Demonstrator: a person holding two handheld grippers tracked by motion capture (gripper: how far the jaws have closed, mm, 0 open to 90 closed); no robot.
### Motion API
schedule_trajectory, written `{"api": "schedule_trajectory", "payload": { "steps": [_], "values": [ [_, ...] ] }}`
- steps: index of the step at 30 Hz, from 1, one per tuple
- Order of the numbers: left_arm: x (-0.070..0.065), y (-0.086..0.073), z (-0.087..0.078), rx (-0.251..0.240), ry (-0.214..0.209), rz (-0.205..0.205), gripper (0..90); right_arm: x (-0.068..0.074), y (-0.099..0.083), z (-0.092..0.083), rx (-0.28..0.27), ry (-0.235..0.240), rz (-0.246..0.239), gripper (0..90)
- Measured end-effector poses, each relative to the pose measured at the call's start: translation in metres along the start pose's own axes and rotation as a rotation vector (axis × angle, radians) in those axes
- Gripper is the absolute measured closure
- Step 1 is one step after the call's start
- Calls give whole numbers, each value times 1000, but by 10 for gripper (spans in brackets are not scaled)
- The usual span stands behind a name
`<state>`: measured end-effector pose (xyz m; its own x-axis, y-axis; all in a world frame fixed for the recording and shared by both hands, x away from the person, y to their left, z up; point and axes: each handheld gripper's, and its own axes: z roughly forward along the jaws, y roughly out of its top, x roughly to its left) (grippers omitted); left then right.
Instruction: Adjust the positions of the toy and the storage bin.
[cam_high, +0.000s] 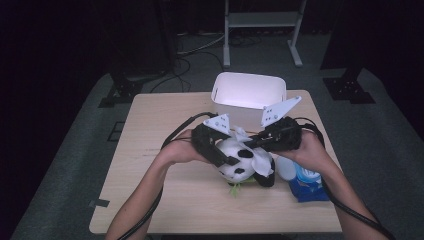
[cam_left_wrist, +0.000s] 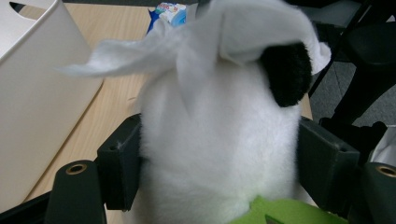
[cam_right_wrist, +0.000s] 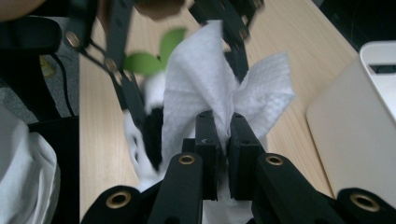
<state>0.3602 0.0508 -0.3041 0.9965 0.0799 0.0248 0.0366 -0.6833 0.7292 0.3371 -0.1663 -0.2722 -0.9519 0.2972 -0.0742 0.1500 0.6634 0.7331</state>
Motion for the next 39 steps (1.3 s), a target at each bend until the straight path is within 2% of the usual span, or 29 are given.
{"api": "schedule_trajectory", "payload": {
  "steps": [3, 6, 14, 21, 25, 29, 31, 36, 39],
  "values": [
    [-1, 5, 4, 10, -3, 11, 254, 5, 8, 0, -10, 15, -20, 838],
    [-1, 7, 7, 21, -1, 10, 252, 8, 12, 4, 38, -6, -53, 838],
    [1, 7, 14, -7, -7, -8, 176, 3, 0, 6, 61, -18, -28, 839],
    [2, 5, 10, -49, -6, -15, 147, -1, -8, 2, 64, -26, -10, 840],
    [4, 0, 7, -38, 16, -34, 103, -3, -13, -2, 70, -46, 7, 840],
    [6, -8, 9, -30, 17, -42, 104, -7, -18, -5, 64, -53, 26, 839],
    [7, -12, 13, -41, 12, -48, 104, -8, -18, -6, 66, -64, 28, 839],
    [9, -14, 13, -74, 7, -52, 215, -8, -15, -9, 70, -85, 21, 838],
    [8, -13, 14, -80, 8, -48, 221, -7, -10, -10, 52, -81, 11, 838]
  ]
}}
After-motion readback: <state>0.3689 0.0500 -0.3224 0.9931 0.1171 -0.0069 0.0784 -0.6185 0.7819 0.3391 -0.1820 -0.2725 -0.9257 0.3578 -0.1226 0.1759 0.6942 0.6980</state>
